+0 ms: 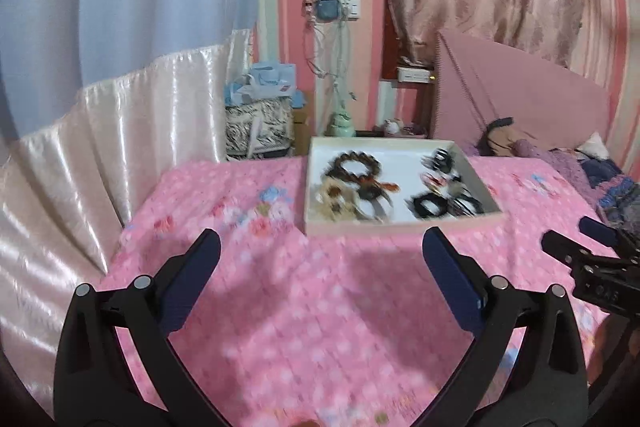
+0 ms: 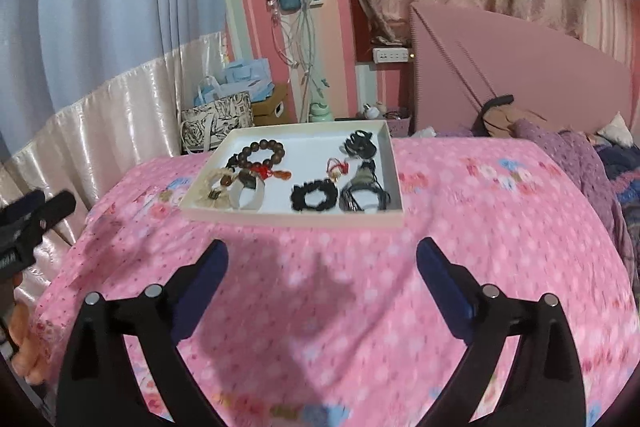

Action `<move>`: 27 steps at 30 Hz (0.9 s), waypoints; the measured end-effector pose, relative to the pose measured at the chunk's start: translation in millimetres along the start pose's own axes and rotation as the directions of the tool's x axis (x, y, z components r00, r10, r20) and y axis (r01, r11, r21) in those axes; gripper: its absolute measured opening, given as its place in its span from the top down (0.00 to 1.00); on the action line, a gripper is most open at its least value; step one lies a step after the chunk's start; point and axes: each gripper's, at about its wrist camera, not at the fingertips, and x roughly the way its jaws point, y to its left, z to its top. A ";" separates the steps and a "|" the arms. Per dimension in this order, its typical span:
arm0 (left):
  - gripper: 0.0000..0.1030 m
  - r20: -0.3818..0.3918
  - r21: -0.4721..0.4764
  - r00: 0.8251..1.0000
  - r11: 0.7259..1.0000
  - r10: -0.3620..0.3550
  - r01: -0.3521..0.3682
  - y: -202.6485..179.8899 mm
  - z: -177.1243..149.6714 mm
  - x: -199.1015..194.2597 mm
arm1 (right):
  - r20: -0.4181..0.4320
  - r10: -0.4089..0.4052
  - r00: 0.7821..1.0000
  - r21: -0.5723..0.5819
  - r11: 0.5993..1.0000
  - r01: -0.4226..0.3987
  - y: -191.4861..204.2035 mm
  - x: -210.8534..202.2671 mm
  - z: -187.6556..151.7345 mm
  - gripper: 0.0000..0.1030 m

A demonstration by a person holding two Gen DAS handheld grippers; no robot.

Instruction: Organize jewelry

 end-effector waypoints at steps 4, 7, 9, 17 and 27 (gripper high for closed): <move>0.03 0.020 -0.023 1.000 1.000 0.007 -0.006 -3.6 -25.2 -26.7 | 0.036 -0.034 0.999 0.011 0.999 0.034 2.2 -28.8 -20.7 0.07; 0.03 0.013 -0.003 0.999 0.999 0.033 -0.033 -7.4 -40.5 -35.7 | 0.060 -0.078 0.995 -0.005 0.997 0.078 3.3 -46.6 -33.2 0.07; 0.03 -0.006 0.016 0.999 0.999 0.045 -0.044 -10.8 -52.2 -41.3 | 0.071 -0.100 0.992 -0.015 0.995 0.101 2.7 -56.7 -40.4 0.07; 0.03 -0.057 -0.024 0.998 0.999 0.019 -0.020 -19.2 -82.0 -54.8 | 0.082 -0.135 0.987 -0.044 0.989 0.139 4.4 -80.1 -61.5 0.07; 0.03 0.002 -0.001 0.998 0.998 0.070 -0.070 -28.1 -87.1 -76.1 | 0.081 -0.113 0.990 -0.049 0.992 0.117 7.5 -91.7 -70.9 0.07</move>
